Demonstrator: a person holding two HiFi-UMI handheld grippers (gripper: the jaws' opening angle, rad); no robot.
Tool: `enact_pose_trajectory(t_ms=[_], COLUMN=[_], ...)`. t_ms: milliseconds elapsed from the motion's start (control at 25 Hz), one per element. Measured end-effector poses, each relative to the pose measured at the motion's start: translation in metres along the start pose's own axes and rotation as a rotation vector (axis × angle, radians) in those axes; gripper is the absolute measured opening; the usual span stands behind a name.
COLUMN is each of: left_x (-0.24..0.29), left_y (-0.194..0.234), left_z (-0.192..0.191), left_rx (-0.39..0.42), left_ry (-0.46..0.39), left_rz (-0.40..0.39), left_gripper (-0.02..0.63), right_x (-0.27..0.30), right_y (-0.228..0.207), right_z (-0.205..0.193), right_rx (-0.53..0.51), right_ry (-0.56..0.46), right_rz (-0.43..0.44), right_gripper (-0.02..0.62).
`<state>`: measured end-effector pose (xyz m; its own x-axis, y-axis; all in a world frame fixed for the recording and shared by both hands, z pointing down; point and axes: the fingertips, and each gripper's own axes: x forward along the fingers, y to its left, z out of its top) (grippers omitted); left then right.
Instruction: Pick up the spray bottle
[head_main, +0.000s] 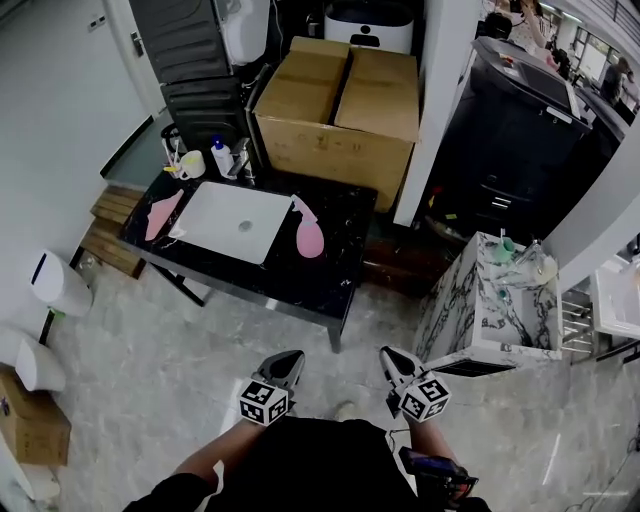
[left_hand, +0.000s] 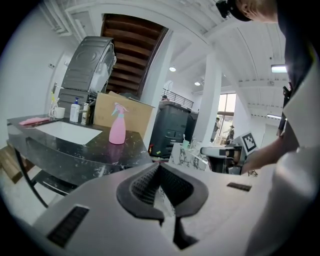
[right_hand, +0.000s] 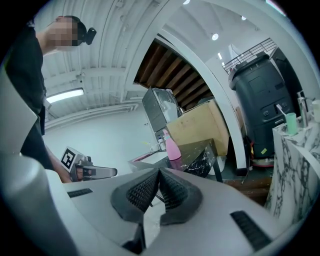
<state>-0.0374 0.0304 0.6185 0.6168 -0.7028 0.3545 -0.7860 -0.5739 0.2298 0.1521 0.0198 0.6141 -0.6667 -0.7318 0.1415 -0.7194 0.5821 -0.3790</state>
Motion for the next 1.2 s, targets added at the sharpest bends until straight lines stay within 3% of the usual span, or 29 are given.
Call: enact_pose_trajectory(t_ms=[560, 880, 1200], left_x=[0.023, 0.059, 0.099], left_y=[-0.014, -0.006, 0.022], left_z=[0.009, 0.014, 0.044], left_rx=[-0.015, -0.016, -0.004], left_ry=[0.006, 0.013, -0.014], left_rz=[0.079, 0.033, 0.0], left_gripper=[0.008, 0.007, 0.008], right_x=[-0.005, -0.001, 0.024], right_y=[-0.036, -0.059, -0.086], right_z=[0.011, 0.02, 0.038], right_rx=[0.007, 0.0, -0.014], right_ry=[0.015, 0.013, 0.015], right_rz=[0.051, 0.01, -0.032], right_gripper=[0.025, 0.025, 0.025])
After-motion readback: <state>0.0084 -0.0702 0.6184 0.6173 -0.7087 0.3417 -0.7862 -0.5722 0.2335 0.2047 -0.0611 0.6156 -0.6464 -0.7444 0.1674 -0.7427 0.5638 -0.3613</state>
